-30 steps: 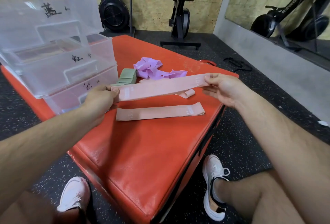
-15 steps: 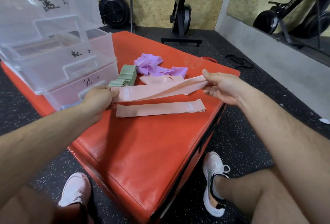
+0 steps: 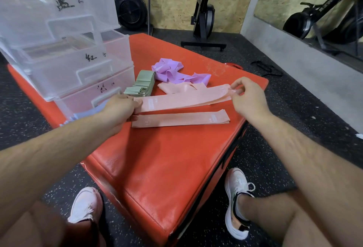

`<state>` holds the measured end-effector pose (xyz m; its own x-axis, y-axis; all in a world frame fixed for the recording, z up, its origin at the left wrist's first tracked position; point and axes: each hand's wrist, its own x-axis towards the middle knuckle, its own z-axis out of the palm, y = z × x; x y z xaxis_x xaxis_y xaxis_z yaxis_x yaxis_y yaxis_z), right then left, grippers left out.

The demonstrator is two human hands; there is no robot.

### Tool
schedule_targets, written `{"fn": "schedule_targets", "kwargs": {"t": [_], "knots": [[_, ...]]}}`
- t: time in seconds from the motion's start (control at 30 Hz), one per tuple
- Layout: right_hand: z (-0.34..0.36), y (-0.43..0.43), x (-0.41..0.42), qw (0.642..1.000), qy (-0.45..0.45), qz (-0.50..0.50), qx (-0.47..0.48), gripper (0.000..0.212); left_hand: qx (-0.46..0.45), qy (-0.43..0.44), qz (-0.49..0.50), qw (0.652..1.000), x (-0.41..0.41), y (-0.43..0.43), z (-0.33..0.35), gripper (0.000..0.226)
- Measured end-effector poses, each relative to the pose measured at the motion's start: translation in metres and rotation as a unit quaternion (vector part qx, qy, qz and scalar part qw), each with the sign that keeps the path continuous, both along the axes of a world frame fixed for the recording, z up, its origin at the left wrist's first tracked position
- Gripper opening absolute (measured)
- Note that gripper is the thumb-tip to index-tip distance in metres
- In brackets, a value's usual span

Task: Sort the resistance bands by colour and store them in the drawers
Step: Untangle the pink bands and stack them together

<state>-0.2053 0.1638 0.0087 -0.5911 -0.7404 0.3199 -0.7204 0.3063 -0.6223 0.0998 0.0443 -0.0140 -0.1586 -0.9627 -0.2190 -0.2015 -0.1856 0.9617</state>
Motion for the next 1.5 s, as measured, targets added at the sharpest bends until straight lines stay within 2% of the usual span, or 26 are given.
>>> {"fn": "schedule_targets", "kwargs": {"t": [0.1, 0.33, 0.43, 0.53, 0.6, 0.67, 0.77, 0.83, 0.9, 0.97, 1.03, 1.1, 1.23, 1.3, 1.37, 1.5], "knots": [[-0.007, 0.0, 0.004, 0.996, 0.086, 0.022, -0.009, 0.019, -0.002, -0.001, 0.006, 1.0, -0.002, 0.002, 0.0, 0.034], [-0.007, 0.001, 0.009, 0.993, 0.083, 0.062, -0.05, 0.02, 0.01, 0.01, 0.013, 1.0, 0.0, 0.0, -0.003, 0.028], [-0.006, 0.002, 0.012, 0.995, 0.023, 0.073, -0.067, 0.016, 0.01, 0.013, 0.014, 1.0, 0.004, -0.001, -0.002, 0.024], [0.001, 0.0, 0.012, 0.986, -0.098, 0.094, -0.096, 0.019, 0.007, 0.036, 0.02, 0.999, 0.007, -0.003, 0.001, 0.013], [0.008, 0.0, 0.015, 0.972, -0.159, 0.136, -0.104, 0.025, -0.01, 0.051, 0.023, 0.998, 0.006, -0.002, 0.005, 0.011], [0.017, 0.001, 0.023, 0.957, -0.192, 0.198, -0.093, 0.026, -0.063, 0.011, 0.018, 0.998, 0.003, 0.003, 0.012, 0.011], [0.031, 0.004, 0.044, 0.929, -0.192, 0.31, -0.058, 0.026, -0.143, -0.02, -0.04, 0.989, -0.008, 0.018, 0.031, 0.035], [0.039, 0.004, 0.057, 0.908, -0.193, 0.37, -0.028, 0.027, -0.181, -0.017, -0.123, 0.976, -0.016, 0.029, 0.043, 0.045], [0.044, 0.005, 0.068, 0.89, -0.202, 0.409, 0.01, 0.027, -0.224, -0.052, -0.192, 0.954, -0.026, 0.035, 0.048, 0.033], [0.048, 0.005, 0.076, 0.88, -0.189, 0.435, 0.03, 0.024, -0.217, -0.043, -0.253, 0.942, -0.031, 0.038, 0.052, 0.026], [0.049, 0.004, 0.081, 0.879, -0.173, 0.444, 0.021, 0.023, -0.188, -0.009, -0.318, 0.929, -0.033, 0.04, 0.054, 0.02], [0.049, 0.002, 0.081, 0.885, -0.169, 0.433, 0.006, 0.027, -0.187, -0.013, -0.333, 0.924, -0.031, 0.041, 0.055, 0.013], [0.045, 0.0, 0.079, 0.924, -0.13, 0.355, -0.061, 0.027, -0.191, -0.024, -0.259, 0.946, -0.032, 0.035, 0.053, 0.017], [0.044, 0.001, 0.08, 0.933, -0.097, 0.33, -0.106, 0.023, -0.177, -0.004, -0.238, 0.955, -0.034, 0.034, 0.054, 0.021], [0.043, 0.002, 0.08, 0.934, -0.082, 0.33, -0.112, 0.023, -0.173, 0.004, -0.235, 0.956, -0.036, 0.036, 0.053, 0.022], [0.047, 0.003, 0.079, 0.898, -0.264, 0.351, -0.011, 0.03, -0.207, -0.021, -0.233, 0.95, -0.036, 0.041, 0.055, 0.019]]}}
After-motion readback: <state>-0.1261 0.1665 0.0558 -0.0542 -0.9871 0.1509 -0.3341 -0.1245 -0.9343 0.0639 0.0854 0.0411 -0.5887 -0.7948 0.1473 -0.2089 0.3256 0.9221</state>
